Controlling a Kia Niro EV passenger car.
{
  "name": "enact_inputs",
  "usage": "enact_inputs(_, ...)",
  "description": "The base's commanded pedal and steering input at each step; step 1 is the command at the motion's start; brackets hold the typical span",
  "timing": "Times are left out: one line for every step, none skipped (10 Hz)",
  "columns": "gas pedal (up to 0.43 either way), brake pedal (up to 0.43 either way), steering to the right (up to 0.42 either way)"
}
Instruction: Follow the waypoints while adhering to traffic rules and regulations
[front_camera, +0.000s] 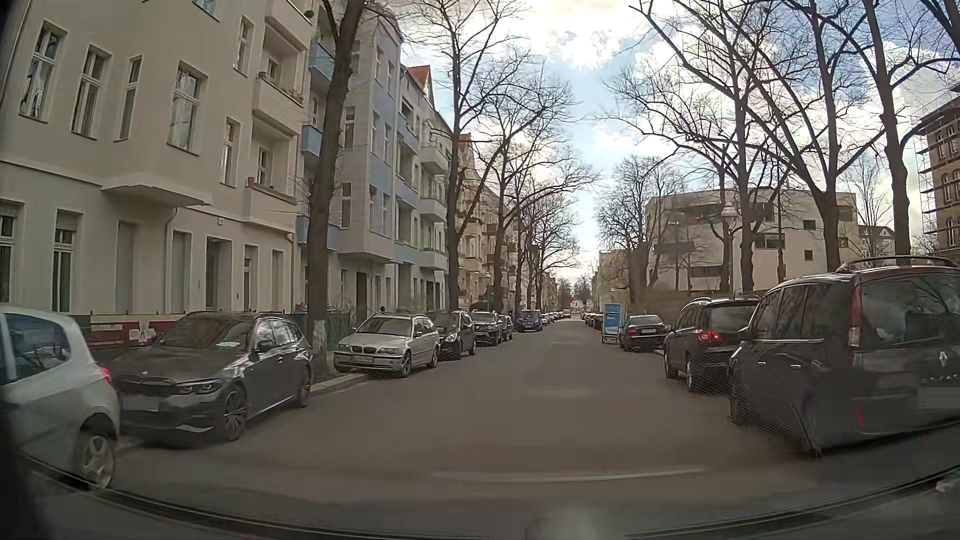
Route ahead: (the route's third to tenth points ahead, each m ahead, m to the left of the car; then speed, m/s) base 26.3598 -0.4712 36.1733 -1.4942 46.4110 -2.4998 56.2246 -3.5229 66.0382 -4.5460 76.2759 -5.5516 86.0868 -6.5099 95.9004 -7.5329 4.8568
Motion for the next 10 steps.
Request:
enact_inputs(0.157, 0.03, 0.067)
enact_inputs(0.15, 0.03, 0.087)
enact_inputs(0.15, 0.037, 0.119)
enact_inputs(0.15, 0.03, 0.158)
enact_inputs(0.118, 0.037, 0.156)
enact_inputs(0.098, 0.037, 0.124)
enact_inputs(0.098, 0.03, 0.061)
enact_inputs(0.11, 0.03, -0.008)
enact_inputs(0.11, 0.03, -0.066)
enact_inputs(0.11, 0.03, -0.059)
